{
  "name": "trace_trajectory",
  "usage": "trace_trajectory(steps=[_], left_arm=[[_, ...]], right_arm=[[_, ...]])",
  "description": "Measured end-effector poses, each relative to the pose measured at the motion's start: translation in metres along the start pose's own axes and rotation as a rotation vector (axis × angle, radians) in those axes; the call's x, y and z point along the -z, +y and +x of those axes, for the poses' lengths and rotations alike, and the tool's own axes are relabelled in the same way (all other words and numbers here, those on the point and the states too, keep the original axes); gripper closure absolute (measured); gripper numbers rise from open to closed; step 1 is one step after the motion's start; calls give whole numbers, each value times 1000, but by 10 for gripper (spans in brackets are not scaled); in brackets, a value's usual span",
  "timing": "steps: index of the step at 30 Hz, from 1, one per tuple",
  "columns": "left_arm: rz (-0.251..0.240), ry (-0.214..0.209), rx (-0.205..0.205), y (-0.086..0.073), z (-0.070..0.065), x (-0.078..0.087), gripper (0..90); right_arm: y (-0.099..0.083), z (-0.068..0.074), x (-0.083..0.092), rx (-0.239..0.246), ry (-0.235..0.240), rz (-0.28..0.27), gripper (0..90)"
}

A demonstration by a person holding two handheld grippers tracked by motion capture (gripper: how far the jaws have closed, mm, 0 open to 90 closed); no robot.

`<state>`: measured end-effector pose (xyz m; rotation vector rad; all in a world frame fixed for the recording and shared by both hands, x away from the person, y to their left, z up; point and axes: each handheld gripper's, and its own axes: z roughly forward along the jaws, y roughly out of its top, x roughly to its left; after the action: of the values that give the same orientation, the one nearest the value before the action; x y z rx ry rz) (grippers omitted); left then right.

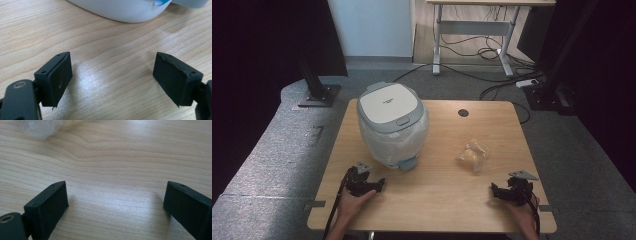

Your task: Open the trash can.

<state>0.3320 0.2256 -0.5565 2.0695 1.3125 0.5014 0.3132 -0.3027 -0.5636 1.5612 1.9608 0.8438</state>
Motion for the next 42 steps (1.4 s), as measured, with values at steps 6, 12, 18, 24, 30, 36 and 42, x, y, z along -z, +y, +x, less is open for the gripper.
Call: trace_trajectory(steps=[6, 12, 18, 24, 30, 36, 42], left_arm=[[-46, -58, 8, 2, 2, 10, 160], [-114, -61, 18, 7, 2, 28, 260], [-159, -39, 18, 10, 2, 38, 405], [-241, -26, 6, 13, 3, 58, 630], [-322, -48, -3, 21, 6, 82, 801], [-358, -104, -3, 31, 2, 96, 860], [-411, -131, -10, 45, -3, 115, 891]], right_arm=[[0, 0, 0, 0, 0, 0, 50], [0, 0, 0, 0, 0, 0, 49], [0, 0, 0, 0, 0, 0, 50], [0, 0, 0, 0, 0, 0, 50], [0, 0, 0, 0, 0, 0, 50], [0, 0, 0, -1, -1, -1, 53], [0, 0, 0, -3, -2, -2, 56]])
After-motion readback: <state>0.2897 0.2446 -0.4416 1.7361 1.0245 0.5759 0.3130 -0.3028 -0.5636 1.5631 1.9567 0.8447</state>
